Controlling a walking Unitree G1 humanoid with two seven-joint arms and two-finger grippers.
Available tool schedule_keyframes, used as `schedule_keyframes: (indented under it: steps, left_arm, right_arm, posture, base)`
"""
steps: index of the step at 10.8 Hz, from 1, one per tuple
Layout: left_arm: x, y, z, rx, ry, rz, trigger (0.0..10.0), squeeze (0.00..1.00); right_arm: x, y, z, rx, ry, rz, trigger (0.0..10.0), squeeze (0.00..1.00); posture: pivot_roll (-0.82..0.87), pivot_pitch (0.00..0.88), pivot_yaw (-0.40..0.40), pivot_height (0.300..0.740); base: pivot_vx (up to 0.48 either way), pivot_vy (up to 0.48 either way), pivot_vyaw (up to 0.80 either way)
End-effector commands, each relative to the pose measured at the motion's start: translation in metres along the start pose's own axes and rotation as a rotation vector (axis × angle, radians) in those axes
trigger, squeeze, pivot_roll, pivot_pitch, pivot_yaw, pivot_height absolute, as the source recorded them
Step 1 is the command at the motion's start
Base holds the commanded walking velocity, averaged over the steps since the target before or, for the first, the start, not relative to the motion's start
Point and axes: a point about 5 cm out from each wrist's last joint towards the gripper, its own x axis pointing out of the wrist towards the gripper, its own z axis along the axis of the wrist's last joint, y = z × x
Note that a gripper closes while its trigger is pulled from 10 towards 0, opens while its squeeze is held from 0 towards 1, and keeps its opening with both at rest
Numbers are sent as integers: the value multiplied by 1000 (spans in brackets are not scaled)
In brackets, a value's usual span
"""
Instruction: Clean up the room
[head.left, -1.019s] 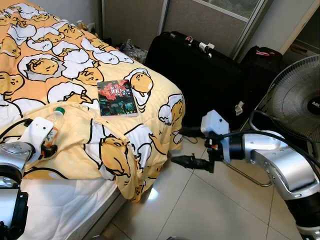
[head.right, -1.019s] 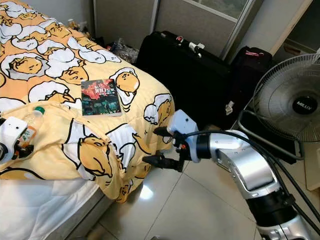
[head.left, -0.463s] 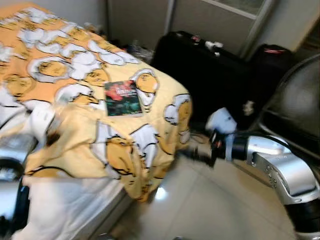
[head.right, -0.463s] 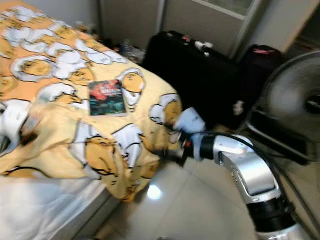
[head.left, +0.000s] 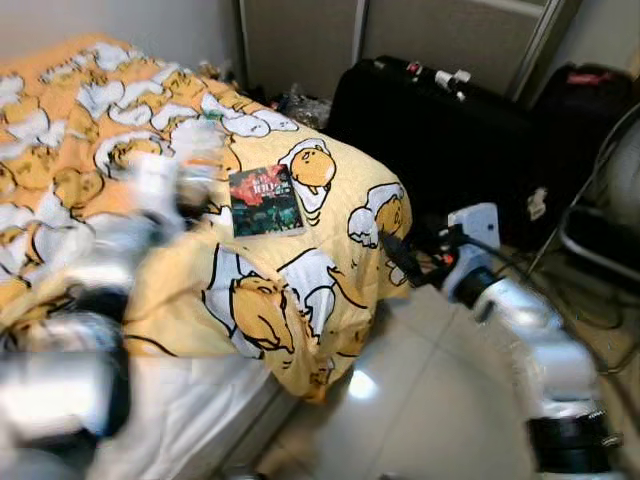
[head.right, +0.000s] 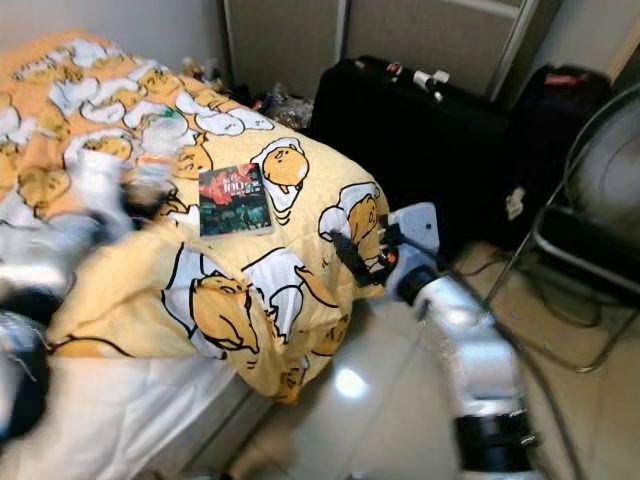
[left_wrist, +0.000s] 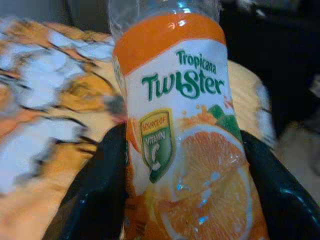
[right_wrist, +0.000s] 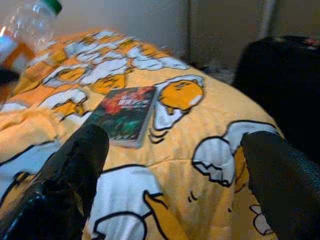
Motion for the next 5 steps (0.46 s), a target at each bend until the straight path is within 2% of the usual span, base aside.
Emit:
schedule_keyframes:
  steps: [1, 2, 3, 4, 5]
  left_arm:
    - [-2, 0, 4, 6, -13, 25, 0, 0]
    - [-8, -22, -1, -28, -66, 81, 10000, 0]
    - [-13, -34, -4, -2, -92, 80, 10000, 0]
    - [-31, -55, -11, 71, -116, 81, 10000, 0]
    - [-43, -57, -16, 78, -105, 114, 10000, 0]
  right_arm:
    - [-3, -6, 0, 2, -11, -54, 10000, 0]
    - [-8, 0, -9, 86, -6, -100, 10000, 0]
    - [-11, 2, -17, 91, 17, -112, 10000, 0]
    - [-12, 1, -33, 55, 64, -203, 10000, 0]
    - [-11, -4, -36, 13, 74, -286, 10000, 0]
  posture:
    - [-150, 0, 54, 740]
    - [-123, 0, 46, 740]
    - [-111, 0, 43, 740]
    - [-103, 0, 55, 740]
    - [-100, 0, 55, 740]
  base:
    - [0, 0, 0]
    - [0, 0, 800]
    - [0, 0, 800]
    - [0, 0, 800]
    - [0, 0, 800]
